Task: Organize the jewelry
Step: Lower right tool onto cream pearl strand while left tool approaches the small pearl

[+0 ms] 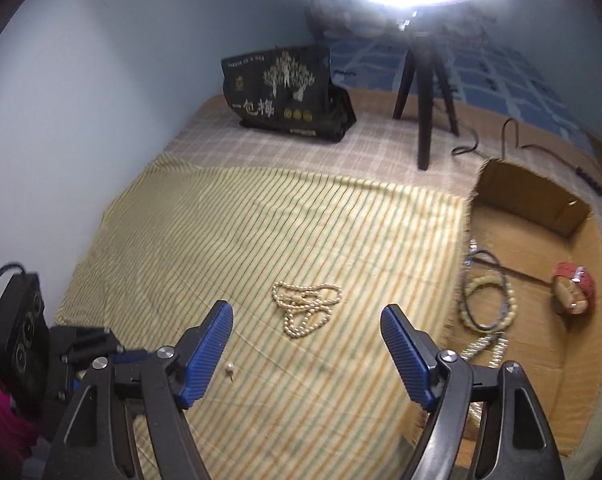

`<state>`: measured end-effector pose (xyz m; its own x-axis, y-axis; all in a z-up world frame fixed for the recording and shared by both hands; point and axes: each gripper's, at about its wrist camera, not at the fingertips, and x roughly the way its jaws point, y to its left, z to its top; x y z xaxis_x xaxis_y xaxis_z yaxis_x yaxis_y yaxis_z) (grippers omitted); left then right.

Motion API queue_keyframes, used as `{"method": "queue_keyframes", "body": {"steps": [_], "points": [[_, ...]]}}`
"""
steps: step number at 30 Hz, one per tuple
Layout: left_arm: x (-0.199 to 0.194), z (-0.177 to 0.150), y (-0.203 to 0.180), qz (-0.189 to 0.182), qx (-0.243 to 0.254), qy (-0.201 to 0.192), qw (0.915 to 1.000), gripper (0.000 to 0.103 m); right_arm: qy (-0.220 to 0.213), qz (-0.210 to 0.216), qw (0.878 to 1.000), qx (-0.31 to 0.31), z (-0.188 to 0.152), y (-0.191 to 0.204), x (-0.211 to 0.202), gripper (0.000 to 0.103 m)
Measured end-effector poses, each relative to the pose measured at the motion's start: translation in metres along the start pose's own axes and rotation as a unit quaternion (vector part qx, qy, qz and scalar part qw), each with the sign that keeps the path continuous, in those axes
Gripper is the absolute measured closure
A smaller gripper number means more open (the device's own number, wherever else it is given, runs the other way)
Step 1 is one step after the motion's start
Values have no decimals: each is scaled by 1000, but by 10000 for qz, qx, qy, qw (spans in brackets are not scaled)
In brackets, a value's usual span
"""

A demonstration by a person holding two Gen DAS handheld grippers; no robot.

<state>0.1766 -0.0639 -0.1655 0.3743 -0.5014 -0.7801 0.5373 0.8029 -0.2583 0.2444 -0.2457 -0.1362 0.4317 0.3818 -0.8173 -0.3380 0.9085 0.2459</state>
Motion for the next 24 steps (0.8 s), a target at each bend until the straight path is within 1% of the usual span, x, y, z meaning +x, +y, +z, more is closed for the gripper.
{"method": "queue_keyframes", "body": {"steps": [5, 12, 17, 24], "points": [[6, -3, 0, -15, -18, 42, 10000, 70, 261, 105, 9994, 195, 8, 3, 27, 24], [13, -6, 4, -35, -43, 66, 10000, 70, 603, 87, 9967, 542, 10, 3, 65, 24], [18, -7, 4, -21, 13, 104, 9999, 70, 696, -79, 9959, 566, 11, 5, 79, 24], [28, -7, 10, -13, -49, 116, 9999, 70, 874, -440, 9937, 553, 14, 4, 98, 26]]}}
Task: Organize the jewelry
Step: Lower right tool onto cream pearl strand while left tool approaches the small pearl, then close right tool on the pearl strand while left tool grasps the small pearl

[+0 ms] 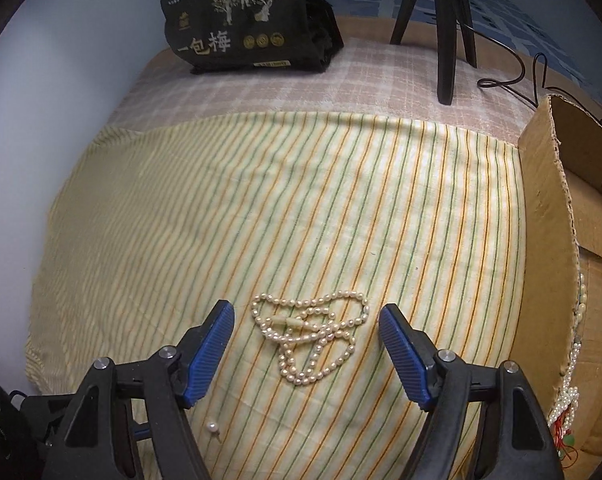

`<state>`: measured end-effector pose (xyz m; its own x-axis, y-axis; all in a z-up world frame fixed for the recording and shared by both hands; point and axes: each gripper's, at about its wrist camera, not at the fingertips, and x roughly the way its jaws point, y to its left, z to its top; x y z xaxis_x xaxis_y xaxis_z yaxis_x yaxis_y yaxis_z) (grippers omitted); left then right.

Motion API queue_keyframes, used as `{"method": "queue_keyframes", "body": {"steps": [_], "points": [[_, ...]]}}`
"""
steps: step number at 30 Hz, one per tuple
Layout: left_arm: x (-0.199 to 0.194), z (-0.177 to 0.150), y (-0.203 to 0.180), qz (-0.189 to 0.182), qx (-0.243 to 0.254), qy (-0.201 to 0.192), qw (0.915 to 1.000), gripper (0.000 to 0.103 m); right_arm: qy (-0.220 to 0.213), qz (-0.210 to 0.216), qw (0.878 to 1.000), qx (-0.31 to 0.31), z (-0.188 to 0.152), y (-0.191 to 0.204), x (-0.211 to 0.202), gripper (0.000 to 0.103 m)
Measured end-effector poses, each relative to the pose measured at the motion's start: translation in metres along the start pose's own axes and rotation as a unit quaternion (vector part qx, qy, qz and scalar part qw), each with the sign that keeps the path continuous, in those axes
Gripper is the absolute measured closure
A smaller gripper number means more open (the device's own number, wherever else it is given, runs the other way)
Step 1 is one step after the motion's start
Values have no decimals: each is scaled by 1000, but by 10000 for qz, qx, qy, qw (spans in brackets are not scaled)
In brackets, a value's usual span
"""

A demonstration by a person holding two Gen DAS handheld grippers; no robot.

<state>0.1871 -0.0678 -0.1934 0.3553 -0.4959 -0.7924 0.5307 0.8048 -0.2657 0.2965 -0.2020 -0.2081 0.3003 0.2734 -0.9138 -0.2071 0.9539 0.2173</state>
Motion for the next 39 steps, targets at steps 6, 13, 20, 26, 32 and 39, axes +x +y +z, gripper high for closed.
{"method": "queue_keyframes", "body": {"steps": [6, 13, 20, 26, 32, 39], "points": [[5, 2, 4, 5, -26, 23, 10000, 70, 63, -86, 9999, -47, 1, 2, 9, 28], [14, 3, 2, 42, 3, 55, 10000, 70, 118, -257, 9993, -261, 0, 8, 14, 29], [26, 9, 1, 213, 35, 56, 9998, 70, 98, -487, 9980, -386, 1, 10, 20, 41], [32, 8, 0, 302, 136, 48, 9994, 73, 87, -602, 9968, -521, -1, 10, 19, 51], [35, 5, -5, 452, 363, 35, 9983, 87, 82, -621, 9967, -511, 0, 6, 18, 61], [38, 6, -8, 569, 495, -35, 9971, 87, 59, -607, 9966, -545, -3, 6, 14, 77]]}}
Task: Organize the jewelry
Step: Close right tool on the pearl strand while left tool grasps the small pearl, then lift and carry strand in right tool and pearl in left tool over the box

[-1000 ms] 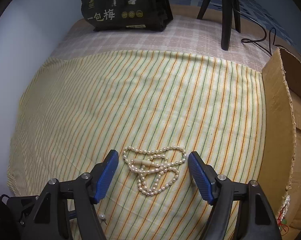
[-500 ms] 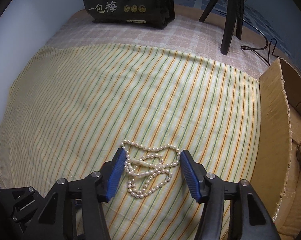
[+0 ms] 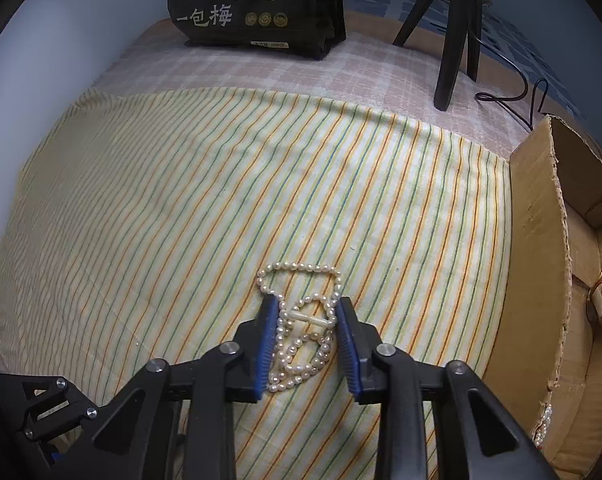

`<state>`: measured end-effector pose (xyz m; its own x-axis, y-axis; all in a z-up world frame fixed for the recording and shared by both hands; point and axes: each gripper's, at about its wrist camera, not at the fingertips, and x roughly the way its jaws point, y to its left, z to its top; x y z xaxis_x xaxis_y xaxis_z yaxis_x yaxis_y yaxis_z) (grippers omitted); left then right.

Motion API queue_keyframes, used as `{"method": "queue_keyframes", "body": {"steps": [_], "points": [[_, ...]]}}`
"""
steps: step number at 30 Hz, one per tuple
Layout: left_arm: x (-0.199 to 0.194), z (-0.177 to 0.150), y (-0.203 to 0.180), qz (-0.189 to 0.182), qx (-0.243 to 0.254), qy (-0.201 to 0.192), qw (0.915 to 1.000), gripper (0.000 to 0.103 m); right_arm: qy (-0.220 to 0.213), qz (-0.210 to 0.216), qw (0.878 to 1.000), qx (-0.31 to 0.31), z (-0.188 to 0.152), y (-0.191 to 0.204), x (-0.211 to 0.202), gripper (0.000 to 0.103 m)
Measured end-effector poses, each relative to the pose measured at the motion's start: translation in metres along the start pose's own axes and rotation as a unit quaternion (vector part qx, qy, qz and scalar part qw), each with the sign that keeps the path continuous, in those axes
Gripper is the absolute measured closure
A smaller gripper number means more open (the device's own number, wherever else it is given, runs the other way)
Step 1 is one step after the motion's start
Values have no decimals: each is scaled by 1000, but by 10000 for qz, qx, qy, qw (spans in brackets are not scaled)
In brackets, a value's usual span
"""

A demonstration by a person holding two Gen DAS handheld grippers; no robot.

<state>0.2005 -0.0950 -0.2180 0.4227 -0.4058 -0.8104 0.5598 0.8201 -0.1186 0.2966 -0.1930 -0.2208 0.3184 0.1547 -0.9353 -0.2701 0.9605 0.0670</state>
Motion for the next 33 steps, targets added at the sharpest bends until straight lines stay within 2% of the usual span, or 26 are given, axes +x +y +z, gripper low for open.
{"method": "queue_keyframes", "body": {"steps": [2, 8, 20, 33], "points": [[-3, -1, 0, -21, -37, -15, 10000, 87, -18, 32, 10000, 27, -1, -1, -1, 81], [-10, -4, -1, -10, -33, -44, 10000, 87, -113, 178, 9997, 157, -5, -7, -8, 84], [-30, -3, 3, -1, -113, -204, 9997, 87, -402, 458, 9977, 307, -13, -16, -36, 85], [-49, 1, 0, -22, -109, -373, 9992, 87, -805, 782, 9927, 444, -14, -24, -83, 86]]}}
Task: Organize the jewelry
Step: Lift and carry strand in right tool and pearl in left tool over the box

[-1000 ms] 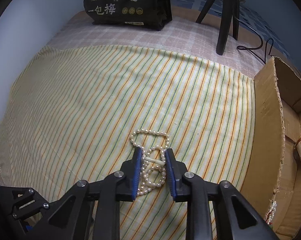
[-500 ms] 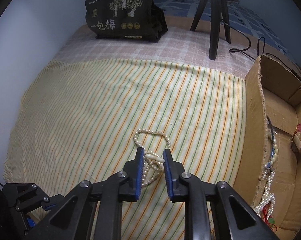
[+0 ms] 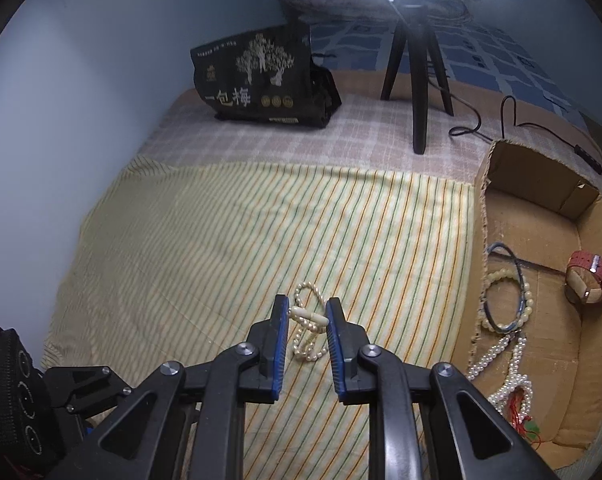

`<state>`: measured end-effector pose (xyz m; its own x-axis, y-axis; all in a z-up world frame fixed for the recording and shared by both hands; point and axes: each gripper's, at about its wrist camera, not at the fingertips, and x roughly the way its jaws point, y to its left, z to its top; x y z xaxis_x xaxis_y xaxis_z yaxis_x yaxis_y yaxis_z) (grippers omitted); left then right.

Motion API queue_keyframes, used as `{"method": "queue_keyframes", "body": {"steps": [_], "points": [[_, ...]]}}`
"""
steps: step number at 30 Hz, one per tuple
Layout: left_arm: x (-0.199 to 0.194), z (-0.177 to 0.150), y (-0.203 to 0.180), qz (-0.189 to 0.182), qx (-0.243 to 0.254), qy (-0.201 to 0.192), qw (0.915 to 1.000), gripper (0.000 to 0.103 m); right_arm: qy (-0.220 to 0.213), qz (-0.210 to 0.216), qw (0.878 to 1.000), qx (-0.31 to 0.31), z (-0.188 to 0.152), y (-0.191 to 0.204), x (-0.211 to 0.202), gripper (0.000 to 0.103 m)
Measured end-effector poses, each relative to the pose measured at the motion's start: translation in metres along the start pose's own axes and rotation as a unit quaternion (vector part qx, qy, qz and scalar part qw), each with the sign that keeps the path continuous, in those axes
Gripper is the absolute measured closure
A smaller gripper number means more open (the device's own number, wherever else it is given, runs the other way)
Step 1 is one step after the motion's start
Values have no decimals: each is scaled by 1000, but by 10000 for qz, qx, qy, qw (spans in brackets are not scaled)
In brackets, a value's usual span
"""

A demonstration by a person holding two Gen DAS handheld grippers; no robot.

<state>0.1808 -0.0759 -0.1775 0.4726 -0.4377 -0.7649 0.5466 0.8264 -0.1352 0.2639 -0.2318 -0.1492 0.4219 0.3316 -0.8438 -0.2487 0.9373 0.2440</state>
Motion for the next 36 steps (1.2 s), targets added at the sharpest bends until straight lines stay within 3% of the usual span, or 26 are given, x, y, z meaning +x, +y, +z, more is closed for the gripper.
{"method": "queue_keyframes", "body": {"steps": [27, 36], "points": [[-33, 34, -21, -79, 184, -367, 9991, 87, -632, -72, 9975, -311, 22, 11, -98, 89], [-35, 57, -41, -179, 416, -433, 9980, 87, -840, -304, 9955, -311, 30, -3, -138, 89]]}}
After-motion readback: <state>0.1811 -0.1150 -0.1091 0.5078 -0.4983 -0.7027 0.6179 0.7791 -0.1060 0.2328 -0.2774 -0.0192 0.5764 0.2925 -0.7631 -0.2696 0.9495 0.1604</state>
